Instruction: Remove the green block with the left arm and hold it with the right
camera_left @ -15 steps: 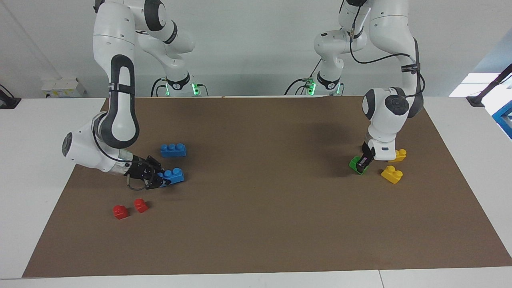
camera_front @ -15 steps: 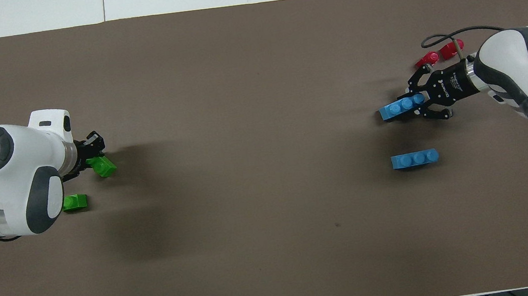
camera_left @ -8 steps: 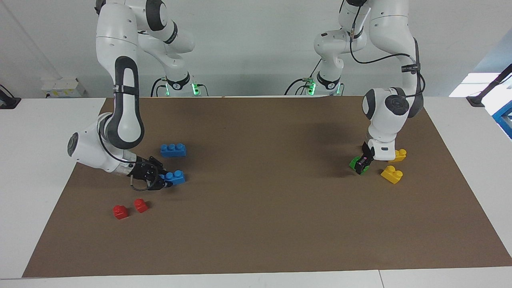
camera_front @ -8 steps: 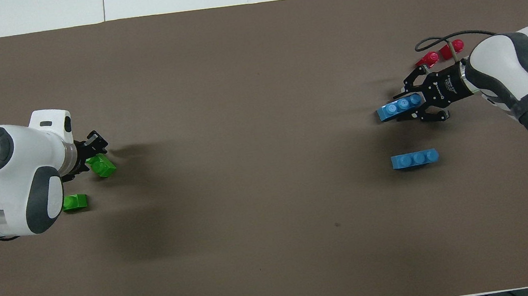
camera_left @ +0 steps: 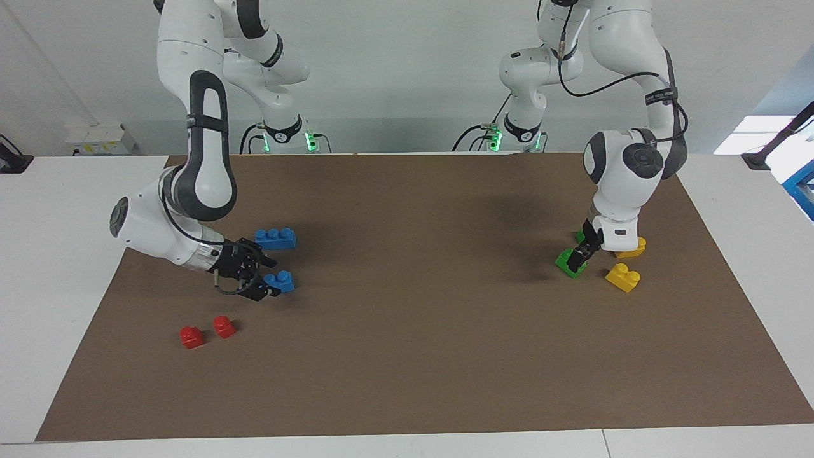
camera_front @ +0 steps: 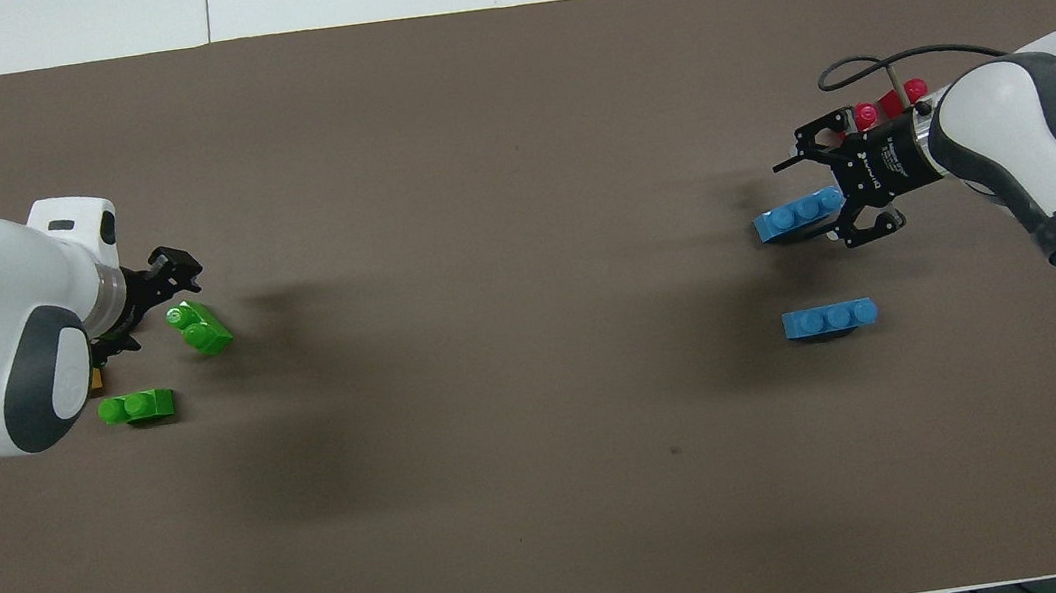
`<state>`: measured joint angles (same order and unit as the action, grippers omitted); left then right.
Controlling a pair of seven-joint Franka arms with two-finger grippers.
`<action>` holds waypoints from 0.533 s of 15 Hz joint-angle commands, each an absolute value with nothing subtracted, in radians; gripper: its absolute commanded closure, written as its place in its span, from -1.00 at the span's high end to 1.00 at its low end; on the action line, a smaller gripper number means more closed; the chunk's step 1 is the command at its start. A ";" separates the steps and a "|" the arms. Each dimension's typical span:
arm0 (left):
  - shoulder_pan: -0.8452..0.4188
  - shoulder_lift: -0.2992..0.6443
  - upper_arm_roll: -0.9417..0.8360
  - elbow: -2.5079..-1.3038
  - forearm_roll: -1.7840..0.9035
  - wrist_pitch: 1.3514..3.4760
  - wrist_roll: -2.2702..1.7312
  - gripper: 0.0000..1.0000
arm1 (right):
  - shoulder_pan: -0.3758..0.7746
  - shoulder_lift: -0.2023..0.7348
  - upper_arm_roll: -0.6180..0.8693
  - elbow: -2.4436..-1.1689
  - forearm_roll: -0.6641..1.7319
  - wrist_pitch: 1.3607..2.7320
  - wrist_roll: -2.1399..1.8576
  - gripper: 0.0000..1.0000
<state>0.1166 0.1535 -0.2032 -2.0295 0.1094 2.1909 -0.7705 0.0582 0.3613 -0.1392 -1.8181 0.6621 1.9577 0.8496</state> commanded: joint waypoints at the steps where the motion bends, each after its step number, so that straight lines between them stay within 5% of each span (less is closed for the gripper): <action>1: 0.123 0.111 -0.207 -1.935 0.032 2.059 -0.750 1.00 | 0.060 0.267 -0.127 -1.796 0.597 1.886 0.925 0.98; 8: 0.117 0.061 -0.207 -1.732 0.031 1.840 -0.580 1.00 | 0.150 0.152 -0.123 -1.588 0.367 1.685 0.885 1.00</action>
